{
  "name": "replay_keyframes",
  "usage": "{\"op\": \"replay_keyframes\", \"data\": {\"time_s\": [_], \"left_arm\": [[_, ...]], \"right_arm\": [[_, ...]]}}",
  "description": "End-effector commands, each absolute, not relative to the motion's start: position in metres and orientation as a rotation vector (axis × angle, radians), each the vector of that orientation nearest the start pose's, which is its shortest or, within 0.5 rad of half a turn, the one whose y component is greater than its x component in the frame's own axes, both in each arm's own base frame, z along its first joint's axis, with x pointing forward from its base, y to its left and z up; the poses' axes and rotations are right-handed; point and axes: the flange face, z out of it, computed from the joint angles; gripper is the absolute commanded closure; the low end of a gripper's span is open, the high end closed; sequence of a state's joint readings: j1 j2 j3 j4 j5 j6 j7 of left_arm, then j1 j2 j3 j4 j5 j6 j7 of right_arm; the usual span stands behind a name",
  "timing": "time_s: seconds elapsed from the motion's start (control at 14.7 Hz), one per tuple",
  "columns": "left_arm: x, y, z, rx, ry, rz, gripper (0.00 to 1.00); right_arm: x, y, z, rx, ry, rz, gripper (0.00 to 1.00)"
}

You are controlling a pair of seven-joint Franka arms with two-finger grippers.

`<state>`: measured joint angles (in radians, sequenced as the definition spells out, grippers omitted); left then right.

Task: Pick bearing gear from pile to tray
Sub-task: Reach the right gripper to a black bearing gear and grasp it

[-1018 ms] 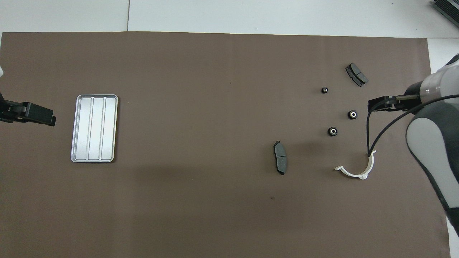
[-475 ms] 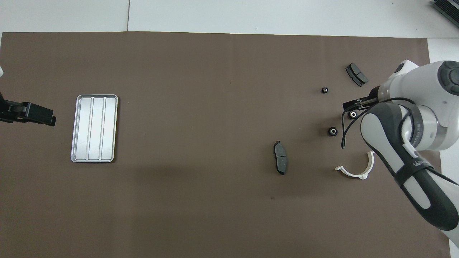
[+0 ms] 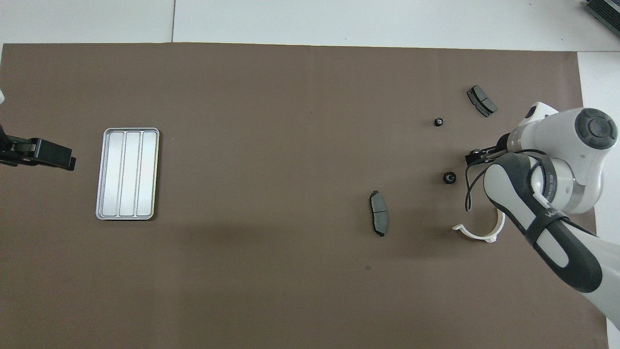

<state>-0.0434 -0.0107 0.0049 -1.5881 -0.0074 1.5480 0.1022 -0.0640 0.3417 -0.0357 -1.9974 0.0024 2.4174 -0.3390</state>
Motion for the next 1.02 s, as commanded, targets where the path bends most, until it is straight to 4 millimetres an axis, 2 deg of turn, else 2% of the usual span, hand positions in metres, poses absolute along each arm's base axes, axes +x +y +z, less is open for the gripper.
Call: {"op": "replay_keyframes", "data": {"time_s": [0.0,0.14,0.48,0.68,0.81,0.95], "left_arm": [[0.5419,-0.0183,0.6212,-3.158,0.221,0.057,0.00],[0.5419,-0.0183,0.6212,-3.158,0.221,0.057,0.00],[0.5419,-0.0183,0.6212,-3.158,0.221,0.057,0.00],[0.5419,-0.0183,0.6212,-3.158,0.221,0.057,0.00],[0.5419,-0.0185,0.6212,-3.159,0.221,0.057,0.00],[0.5419,-0.0183,0.6212,-3.158,0.221,0.057,0.00]], "right_arm": [[0.6105,-0.0567,0.2948,-3.125,-0.399,-0.142,0.23],[0.6109,-0.0539,0.2940,-3.124,-0.403,-0.142,0.34],[0.6120,-0.0521,0.2875,-3.114,-0.358,-0.140,0.34],[0.6146,-0.0515,0.2881,-3.117,-0.363,-0.182,0.42],[0.6141,-0.0525,0.2857,-3.117,-0.363,-0.177,0.52],[0.6147,-0.0516,0.2863,-3.119,-0.353,-0.187,0.52]]}}
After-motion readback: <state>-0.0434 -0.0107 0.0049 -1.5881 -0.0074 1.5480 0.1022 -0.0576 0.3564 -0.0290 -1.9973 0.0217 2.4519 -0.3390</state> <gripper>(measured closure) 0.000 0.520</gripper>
